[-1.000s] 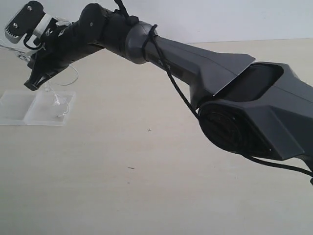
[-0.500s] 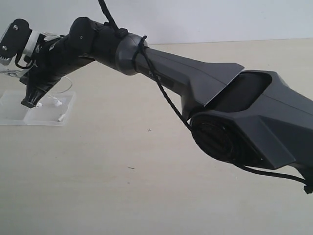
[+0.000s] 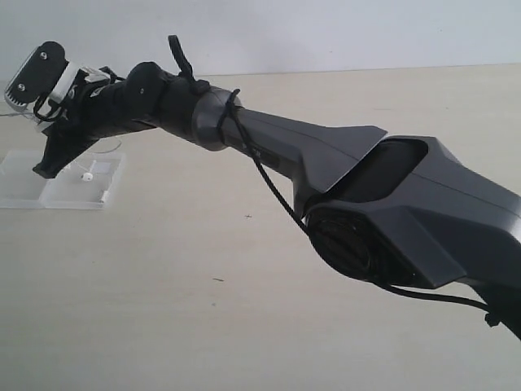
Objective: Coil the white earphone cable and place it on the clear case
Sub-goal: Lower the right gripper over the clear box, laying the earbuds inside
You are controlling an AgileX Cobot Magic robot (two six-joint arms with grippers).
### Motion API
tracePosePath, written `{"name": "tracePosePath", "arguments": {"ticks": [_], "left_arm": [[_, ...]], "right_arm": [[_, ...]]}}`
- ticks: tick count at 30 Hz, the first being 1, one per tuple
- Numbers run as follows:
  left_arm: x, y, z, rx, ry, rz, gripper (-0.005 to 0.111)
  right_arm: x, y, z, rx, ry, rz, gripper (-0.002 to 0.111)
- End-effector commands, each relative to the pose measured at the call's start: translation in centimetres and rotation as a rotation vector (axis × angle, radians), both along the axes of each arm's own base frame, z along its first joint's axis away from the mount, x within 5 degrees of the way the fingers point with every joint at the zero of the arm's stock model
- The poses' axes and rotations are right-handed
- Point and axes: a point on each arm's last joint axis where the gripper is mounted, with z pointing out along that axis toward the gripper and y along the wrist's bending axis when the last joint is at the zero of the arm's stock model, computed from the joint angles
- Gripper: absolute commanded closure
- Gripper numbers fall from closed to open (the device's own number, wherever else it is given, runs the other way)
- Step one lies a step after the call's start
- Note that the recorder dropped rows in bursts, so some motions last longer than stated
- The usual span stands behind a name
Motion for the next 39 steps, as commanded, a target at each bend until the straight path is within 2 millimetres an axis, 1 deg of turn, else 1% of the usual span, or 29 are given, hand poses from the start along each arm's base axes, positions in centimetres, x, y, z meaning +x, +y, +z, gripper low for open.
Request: {"name": "tracePosePath", "arguments": {"ticks": [1, 8, 13, 23, 25, 29, 31, 36, 39], "left_arm": [[0.0, 0.0, 0.0, 0.005, -0.001, 0.004, 0.107], [0.0, 0.0, 0.0, 0.005, -0.001, 0.004, 0.107], [0.0, 0.0, 0.0, 0.005, -0.001, 0.004, 0.107], [0.0, 0.0, 0.0, 0.005, -0.001, 0.004, 0.107], [0.0, 0.0, 0.0, 0.005, -0.001, 0.004, 0.107], [0.0, 0.0, 0.0, 0.005, -0.001, 0.004, 0.107], [0.0, 0.0, 0.0, 0.005, -0.001, 0.004, 0.107], [0.0, 0.0, 0.0, 0.005, -0.001, 0.004, 0.107], [0.0, 0.0, 0.0, 0.005, -0.001, 0.004, 0.107]], "right_arm": [[0.2, 0.1, -0.4, 0.012, -0.019, -0.016, 0.108], [0.1, 0.1, -2.1, -0.001, 0.015, -0.016, 0.108], [-0.3, 0.1, -2.4, -0.027, 0.042, 0.025, 0.108], [-0.3, 0.1, -2.4, -0.031, 0.042, 0.031, 0.108], [-0.3, 0.1, -2.4, -0.031, 0.042, 0.031, 0.105], [-0.3, 0.1, -2.4, -0.031, 0.042, 0.031, 0.093], [-0.3, 0.1, -2.4, -0.03, 0.04, 0.029, 0.088], [-0.3, 0.1, -2.4, -0.036, 0.029, 0.028, 0.082], [-0.2, 0.1, -2.4, -0.04, 0.025, 0.029, 0.075]]}}
